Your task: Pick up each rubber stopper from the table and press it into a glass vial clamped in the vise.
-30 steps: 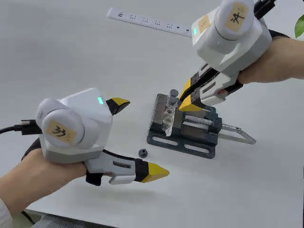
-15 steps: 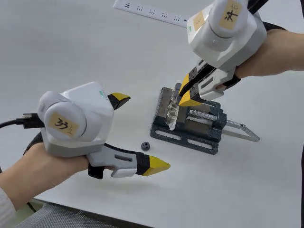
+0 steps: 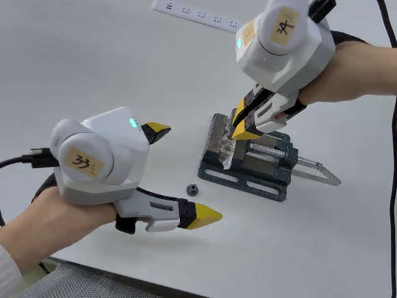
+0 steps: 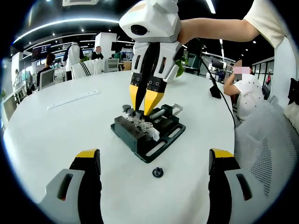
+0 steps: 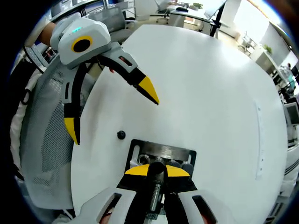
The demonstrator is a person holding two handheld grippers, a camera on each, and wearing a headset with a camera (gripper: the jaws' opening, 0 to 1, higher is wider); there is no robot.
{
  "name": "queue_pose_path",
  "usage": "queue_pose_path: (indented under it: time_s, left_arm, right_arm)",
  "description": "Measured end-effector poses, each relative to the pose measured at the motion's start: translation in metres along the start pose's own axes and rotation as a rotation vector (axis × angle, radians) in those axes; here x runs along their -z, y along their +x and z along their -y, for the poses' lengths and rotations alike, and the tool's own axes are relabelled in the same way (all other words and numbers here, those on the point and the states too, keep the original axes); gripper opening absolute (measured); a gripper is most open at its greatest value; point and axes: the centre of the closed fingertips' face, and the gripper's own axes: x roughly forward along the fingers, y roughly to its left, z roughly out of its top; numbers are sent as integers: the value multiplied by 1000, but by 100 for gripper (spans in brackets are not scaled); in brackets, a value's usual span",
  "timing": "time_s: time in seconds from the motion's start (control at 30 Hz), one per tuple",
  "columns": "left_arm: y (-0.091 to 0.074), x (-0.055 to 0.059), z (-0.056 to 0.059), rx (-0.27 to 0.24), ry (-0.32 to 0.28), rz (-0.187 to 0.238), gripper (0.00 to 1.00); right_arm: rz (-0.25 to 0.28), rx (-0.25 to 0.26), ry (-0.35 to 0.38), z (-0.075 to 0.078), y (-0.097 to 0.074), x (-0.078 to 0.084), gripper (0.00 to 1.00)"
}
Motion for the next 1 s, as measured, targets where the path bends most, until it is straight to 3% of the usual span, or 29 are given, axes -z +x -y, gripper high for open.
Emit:
queue_pose_path:
  time_s: [0.67, 1.0]
  left_arm:
    - [0, 2, 1, 4, -11, 0, 94]
    - [0, 1, 1, 4, -12, 2, 94]
  right_arm:
    - [-10, -5, 14, 0, 4, 2, 5]
    - [-44, -8, -11, -2, 4, 3, 5]
